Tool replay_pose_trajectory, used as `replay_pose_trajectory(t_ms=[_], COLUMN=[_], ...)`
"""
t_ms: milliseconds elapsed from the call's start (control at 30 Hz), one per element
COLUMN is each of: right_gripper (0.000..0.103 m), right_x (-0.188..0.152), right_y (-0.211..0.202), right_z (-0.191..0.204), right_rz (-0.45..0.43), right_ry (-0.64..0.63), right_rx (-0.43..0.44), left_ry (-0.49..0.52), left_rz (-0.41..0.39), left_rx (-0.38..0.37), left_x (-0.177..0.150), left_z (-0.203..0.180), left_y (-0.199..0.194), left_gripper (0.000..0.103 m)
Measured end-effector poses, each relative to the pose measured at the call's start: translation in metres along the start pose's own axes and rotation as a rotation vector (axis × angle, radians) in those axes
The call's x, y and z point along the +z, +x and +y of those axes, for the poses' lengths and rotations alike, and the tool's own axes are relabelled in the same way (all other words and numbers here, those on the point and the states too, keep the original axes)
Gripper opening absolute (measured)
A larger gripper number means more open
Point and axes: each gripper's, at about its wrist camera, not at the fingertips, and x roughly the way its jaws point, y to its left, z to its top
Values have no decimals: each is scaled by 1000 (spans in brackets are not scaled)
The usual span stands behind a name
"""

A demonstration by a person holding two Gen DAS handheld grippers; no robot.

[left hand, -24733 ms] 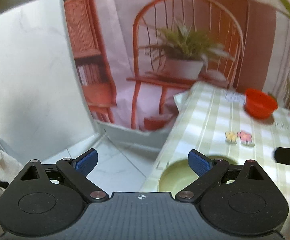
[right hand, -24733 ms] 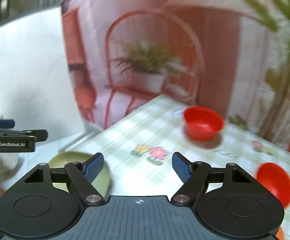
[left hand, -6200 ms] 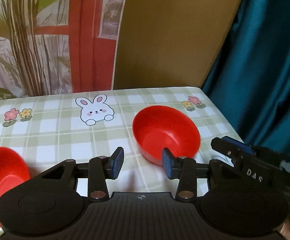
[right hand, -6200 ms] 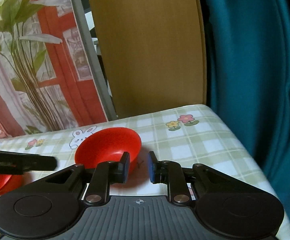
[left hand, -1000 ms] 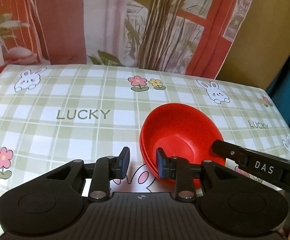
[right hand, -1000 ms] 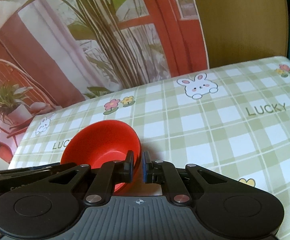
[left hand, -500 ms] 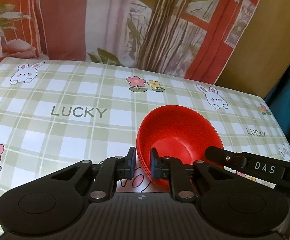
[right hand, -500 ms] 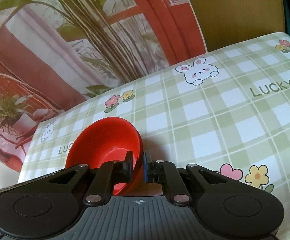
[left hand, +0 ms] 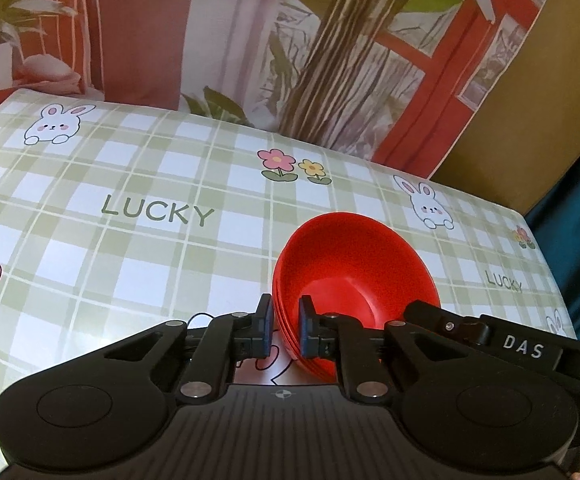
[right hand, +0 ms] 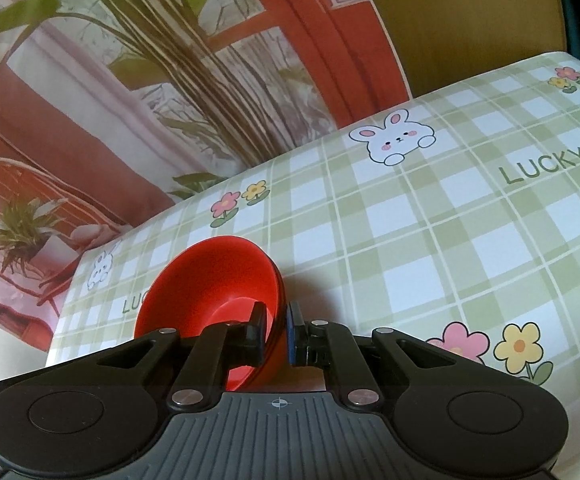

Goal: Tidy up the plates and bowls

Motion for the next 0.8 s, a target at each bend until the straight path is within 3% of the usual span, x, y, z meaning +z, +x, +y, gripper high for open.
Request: replay_pose_trajectory(t_ms=[333,800], right_gripper=[8,7], right_x=[1,8], right_y=[-5,-53], right_z=[2,18], right_rz=[-11,-99], right_ry=[6,1], right_rx=[-9,32], left_ry=[18,11], left_rz=[-18,-85], left_rx=[25,5], left_x=[0,-4], left_z=[-7,-15], left_y=[-14,-61], left_gripper=[14,14])
